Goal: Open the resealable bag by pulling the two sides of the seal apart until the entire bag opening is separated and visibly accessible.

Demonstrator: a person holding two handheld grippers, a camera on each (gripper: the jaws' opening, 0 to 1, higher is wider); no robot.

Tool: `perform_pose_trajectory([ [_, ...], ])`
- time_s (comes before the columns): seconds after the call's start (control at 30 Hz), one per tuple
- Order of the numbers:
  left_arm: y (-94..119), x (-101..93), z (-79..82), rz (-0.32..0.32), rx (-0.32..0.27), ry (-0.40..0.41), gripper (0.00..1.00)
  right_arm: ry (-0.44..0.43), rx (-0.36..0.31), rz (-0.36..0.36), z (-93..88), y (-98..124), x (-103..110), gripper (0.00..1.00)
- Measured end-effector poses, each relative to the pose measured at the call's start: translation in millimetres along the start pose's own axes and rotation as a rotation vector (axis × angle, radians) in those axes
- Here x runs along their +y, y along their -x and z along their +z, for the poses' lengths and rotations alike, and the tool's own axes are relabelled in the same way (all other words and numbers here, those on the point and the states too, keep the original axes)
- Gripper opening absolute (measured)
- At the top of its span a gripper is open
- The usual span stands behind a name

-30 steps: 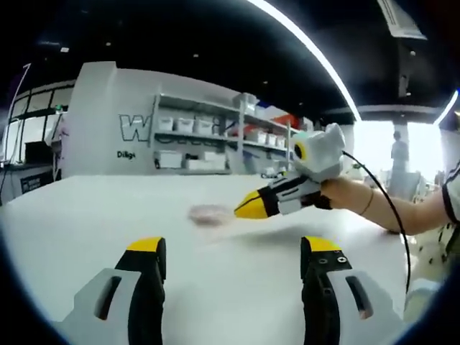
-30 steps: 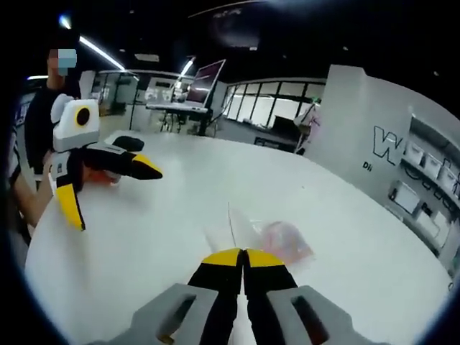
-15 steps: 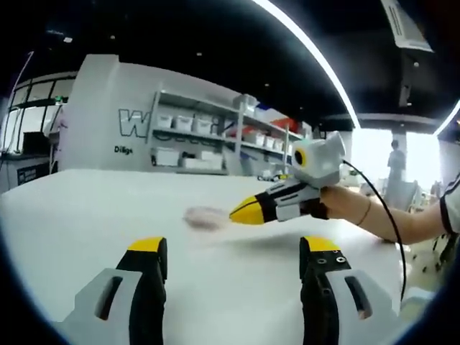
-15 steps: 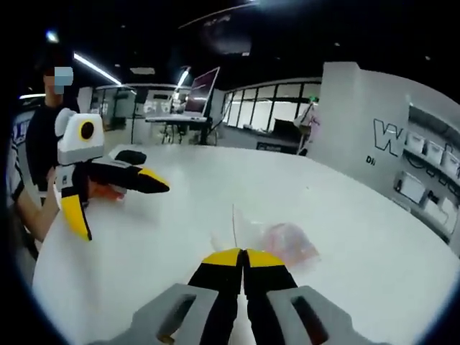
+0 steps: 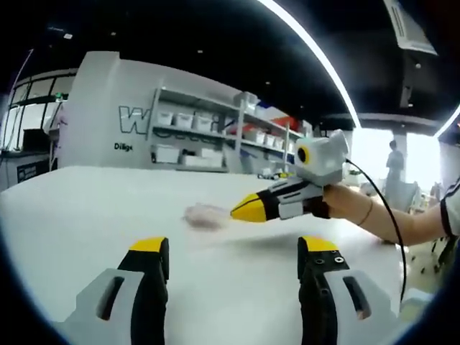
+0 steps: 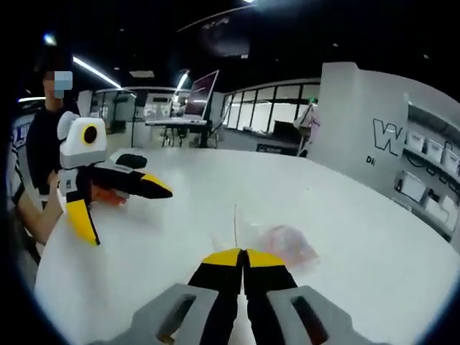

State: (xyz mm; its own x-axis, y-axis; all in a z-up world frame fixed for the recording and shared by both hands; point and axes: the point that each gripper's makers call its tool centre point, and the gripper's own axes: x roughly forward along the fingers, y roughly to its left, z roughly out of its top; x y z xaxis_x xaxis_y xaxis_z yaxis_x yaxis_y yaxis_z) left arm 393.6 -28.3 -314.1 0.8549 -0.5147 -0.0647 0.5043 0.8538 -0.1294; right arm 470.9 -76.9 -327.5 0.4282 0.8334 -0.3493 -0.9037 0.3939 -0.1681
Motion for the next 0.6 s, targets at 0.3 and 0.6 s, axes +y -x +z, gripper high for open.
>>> perform_pose_trajectory([
  [0.3,-1.6,0.2,-2.1,0.014,0.013,-0.014,0.72,-0.010,-0.007,0.005,1.8,1.4,2.3,0.00],
  [0.6,-4.4,-2.6,-1.2,0.005,0.020,-0.023,0.72,-0.022,-0.016,0.011,4.3,2.9,1.6,0.00],
])
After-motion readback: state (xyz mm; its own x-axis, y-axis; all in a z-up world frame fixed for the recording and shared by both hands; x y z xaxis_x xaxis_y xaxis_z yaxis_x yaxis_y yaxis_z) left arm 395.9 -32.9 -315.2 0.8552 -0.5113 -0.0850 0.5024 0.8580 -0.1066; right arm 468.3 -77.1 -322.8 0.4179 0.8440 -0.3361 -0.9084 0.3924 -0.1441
